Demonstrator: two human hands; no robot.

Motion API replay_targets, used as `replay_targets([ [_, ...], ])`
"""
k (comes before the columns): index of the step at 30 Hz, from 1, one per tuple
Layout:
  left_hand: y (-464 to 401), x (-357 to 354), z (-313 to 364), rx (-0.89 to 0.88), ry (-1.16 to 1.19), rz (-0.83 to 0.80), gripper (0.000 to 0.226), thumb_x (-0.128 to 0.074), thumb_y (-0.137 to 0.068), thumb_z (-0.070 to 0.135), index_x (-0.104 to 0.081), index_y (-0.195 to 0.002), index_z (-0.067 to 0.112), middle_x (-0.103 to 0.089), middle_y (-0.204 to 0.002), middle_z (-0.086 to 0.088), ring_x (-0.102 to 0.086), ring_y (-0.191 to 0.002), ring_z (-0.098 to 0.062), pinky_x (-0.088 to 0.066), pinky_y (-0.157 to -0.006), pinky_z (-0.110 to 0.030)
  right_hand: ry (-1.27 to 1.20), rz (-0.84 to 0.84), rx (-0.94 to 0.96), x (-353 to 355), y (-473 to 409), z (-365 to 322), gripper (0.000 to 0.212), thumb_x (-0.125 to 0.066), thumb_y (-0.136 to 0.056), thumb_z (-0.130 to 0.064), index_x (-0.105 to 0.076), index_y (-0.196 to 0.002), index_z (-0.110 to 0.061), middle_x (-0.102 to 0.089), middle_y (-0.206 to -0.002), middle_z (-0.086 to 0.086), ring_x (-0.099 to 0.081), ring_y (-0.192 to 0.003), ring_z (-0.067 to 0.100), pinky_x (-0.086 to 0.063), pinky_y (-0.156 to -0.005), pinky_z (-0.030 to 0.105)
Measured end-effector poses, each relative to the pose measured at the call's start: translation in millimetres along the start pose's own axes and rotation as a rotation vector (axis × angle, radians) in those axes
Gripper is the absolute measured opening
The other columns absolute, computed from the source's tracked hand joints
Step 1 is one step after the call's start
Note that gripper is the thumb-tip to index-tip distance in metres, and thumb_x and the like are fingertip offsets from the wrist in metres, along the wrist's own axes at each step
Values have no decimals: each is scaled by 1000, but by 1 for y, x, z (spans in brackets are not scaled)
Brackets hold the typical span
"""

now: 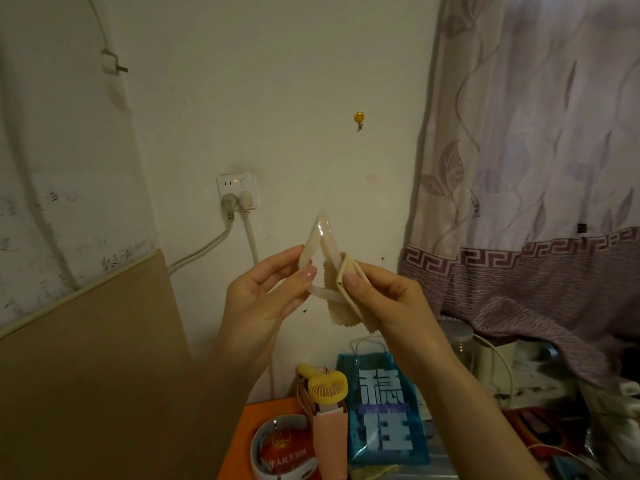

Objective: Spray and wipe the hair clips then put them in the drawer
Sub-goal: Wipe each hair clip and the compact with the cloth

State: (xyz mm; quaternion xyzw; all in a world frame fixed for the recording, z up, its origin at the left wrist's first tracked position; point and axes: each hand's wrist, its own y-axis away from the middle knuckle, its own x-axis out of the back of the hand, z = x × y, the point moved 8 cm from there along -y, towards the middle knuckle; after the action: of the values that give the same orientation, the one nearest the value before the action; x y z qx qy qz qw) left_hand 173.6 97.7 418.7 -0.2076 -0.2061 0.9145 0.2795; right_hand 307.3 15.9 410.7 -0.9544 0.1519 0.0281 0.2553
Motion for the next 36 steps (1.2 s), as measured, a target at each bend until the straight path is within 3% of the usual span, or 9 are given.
replay_targets([
  [5, 2, 2, -5, 13, -75, -12, 53, -80, -56, 39, -70, -106, 26, -73, -104, -3, -69, -102, -20, -56, -79, -25, 2, 18, 4, 2, 1, 6, 35, -67, -70, -26, -69, -105, -24, -75, -93, -4, -71, -84, 13, -57, -65, 23],
  [11, -3, 4, -3, 69, -392, -142, 74, -77, -63, 41, -50, -132, 38, -72, -106, 5, -65, -107, -11, -49, -91, -34, 53, -28, -50, 9, 1, 14, 43, -69, -69, -23, -70, -111, -16, -75, -95, 3, -69, -80, 12, -57, -66, 24],
  [16, -10, 0, 12, 16, -468, -181, 61, -77, -62, 36, -60, -121, 35, -74, -101, 1, -71, -92, -16, -58, -74, -26, 140, -116, -77, 7, 1, 15, 44, -71, -66, -23, -71, -109, -16, -75, -89, 2, -67, -71, 10, -54, -61, 21],
  [20, -11, 2, 13, 14, -444, -169, 45, -78, -63, 29, -64, -105, 26, -75, -95, -3, -72, -85, -23, -59, -70, -29, 133, -81, -56, 9, 1, 15, 43, -72, -66, -22, -71, -108, -15, -75, -88, 3, -65, -71, 11, -53, -63, 21],
  [26, -8, 8, 6, 17, -337, -104, 47, -80, -58, 30, -63, -101, 20, -75, -95, -7, -72, -86, -26, -60, -72, -32, 84, 3, -49, 19, 1, 21, 44, -69, -71, -25, -70, -111, -7, -74, -96, 15, -63, -84, 28, -49, -73, 38],
  [31, -7, 22, 7, 13, -264, -30, 49, -80, -53, 28, -63, -98, 18, -74, -97, -10, -72, -88, -30, -60, -72, -34, 5, 54, -92, 35, 6, 26, 46, -67, -71, -27, -70, -111, -4, -74, -98, 11, -69, -79, 17, -52, -62, 22],
  [36, -3, 26, 3, 28, -200, -9, 53, -81, -49, 30, -62, -96, 17, -74, -98, -12, -71, -89, -31, -59, -69, -31, -28, 185, -95, 51, 9, 29, 39, -65, -71, -29, -72, -105, -11, -75, -89, 5, -69, -73, 10, -52, -57, 18],
])
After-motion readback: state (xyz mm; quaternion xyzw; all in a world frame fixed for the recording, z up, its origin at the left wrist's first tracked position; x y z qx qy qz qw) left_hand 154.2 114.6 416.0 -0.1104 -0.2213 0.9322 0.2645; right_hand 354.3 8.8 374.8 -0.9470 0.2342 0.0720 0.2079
